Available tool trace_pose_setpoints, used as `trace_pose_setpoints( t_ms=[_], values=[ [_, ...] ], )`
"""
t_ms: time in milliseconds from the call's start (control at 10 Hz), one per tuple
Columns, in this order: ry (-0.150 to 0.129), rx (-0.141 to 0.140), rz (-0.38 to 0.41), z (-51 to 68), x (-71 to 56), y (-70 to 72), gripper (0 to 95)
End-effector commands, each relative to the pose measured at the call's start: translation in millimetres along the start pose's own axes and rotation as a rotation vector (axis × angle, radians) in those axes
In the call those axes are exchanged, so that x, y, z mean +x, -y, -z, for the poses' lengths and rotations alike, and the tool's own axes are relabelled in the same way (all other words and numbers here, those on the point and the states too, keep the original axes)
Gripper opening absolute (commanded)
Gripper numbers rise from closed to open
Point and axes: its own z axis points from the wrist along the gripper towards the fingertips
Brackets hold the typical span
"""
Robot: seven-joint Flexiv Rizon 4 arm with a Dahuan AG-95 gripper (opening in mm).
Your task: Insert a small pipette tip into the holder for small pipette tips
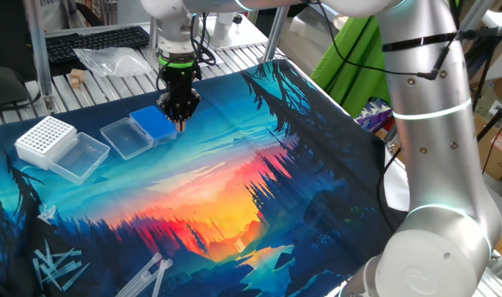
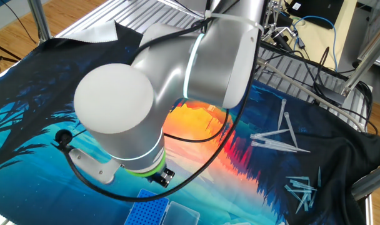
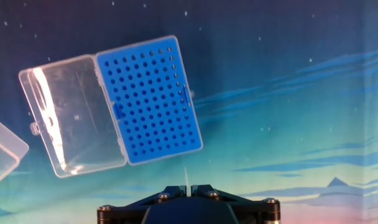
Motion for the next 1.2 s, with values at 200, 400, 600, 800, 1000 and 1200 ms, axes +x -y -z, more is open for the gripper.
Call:
trace_pose_setpoints(
  t_ms=[200,400,600,800,1000,1200],
  values=[
    [-0.091,0.001,-0.001,1.5,-1.8,-3.1,0.0],
    [-0.089,0.002,-0.007,1.9,-1.4,-4.1,0.0],
    [-0.085,0.002,-0.009,2.1,-1.2,-4.3,0.0],
    [-0.085,0.002,-0.010,2.1,-1.2,-4.3,0.0],
    [-0.087,0.001,-0.009,2.1,-1.2,-4.3,0.0],
    [-0.086,0.002,-0.005,2.1,-1.2,-4.3,0.0]
  ],
)
